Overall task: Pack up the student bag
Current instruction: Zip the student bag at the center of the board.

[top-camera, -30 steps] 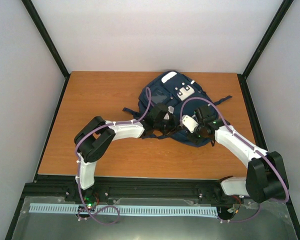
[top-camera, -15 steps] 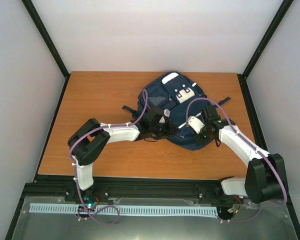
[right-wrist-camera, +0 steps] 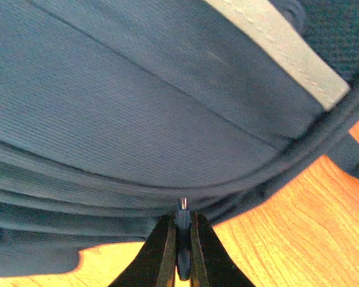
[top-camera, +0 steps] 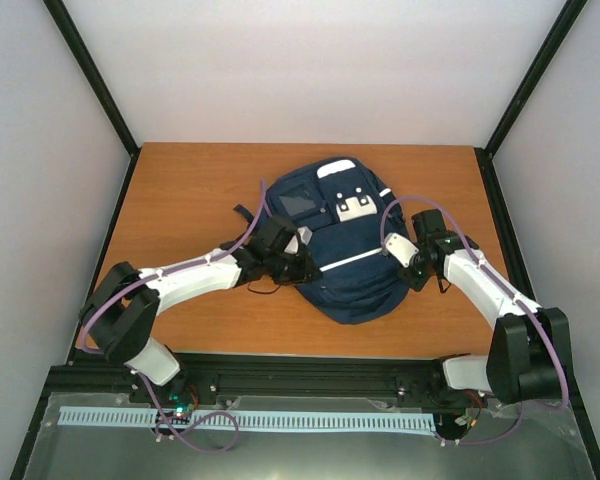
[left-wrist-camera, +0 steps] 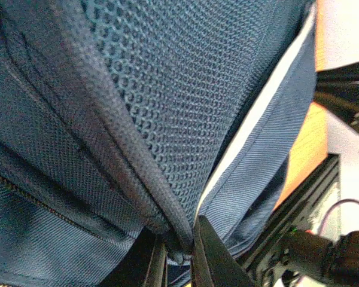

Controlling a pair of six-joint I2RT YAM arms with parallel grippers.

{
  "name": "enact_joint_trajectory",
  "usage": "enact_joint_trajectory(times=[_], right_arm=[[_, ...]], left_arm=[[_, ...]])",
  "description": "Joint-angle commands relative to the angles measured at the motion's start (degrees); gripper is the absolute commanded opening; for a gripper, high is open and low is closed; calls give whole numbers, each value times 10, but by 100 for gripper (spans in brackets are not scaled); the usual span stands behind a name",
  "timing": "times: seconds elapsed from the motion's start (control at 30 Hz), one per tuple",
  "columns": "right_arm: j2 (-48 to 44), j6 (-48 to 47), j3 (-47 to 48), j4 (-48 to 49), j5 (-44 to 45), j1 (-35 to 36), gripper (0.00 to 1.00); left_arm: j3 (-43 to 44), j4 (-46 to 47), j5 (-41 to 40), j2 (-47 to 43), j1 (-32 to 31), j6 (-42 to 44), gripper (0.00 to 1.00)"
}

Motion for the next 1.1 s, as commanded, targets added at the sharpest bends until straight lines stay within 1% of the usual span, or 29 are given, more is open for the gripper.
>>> enact_joint_trajectory(times=[0.0, 0.07, 0.2, 0.23, 0.27, 0.33, 0.4, 0.47, 0.57, 0.7, 0.77, 0.87, 0.93, 1.07], right_arm=[[7, -23, 13, 21, 19, -9, 3], [11, -32, 22, 22, 0, -9, 3], [12, -23, 39, 5, -57, -1, 3], [9, -21, 38, 3, -69, 6, 3], [2, -17, 35, 2, -78, 16, 3], [-8, -5, 25, 5, -85, 46, 3], [-16, 9, 17, 6, -85, 82, 3], [-26, 26, 10, 6, -88, 114, 3], [-37, 54, 10, 3, -104, 158, 3], [-40, 87, 18, 5, -107, 212, 3], [-34, 95, 22, 6, -111, 229, 3], [-21, 93, 28, 5, -125, 235, 3], [-16, 89, 28, 3, -130, 235, 3], [-16, 81, 22, 8, -129, 235, 3]], left_arm=[[-3, -153, -27, -42, 18, 111, 1], [-9, -197, -55, -57, 27, 124, 1], [-34, -198, -80, -93, 70, 119, 1], [-31, -201, -92, -99, 75, 122, 3], [-24, -210, -108, -103, 76, 127, 11], [-8, -220, -128, -112, 76, 139, 34], [-2, -205, -118, -132, 75, 156, 52], [-4, -178, -102, -159, 70, 177, 58], [-20, -126, -89, -197, 58, 198, 59], [-45, -87, -71, -220, 44, 174, 57], [-59, -69, -67, -228, 25, 182, 56], [-79, -50, -82, -243, -4, 215, 53], [-108, -24, -96, -261, -17, 244, 51], [-177, 70, -126, -285, -33, 282, 49]])
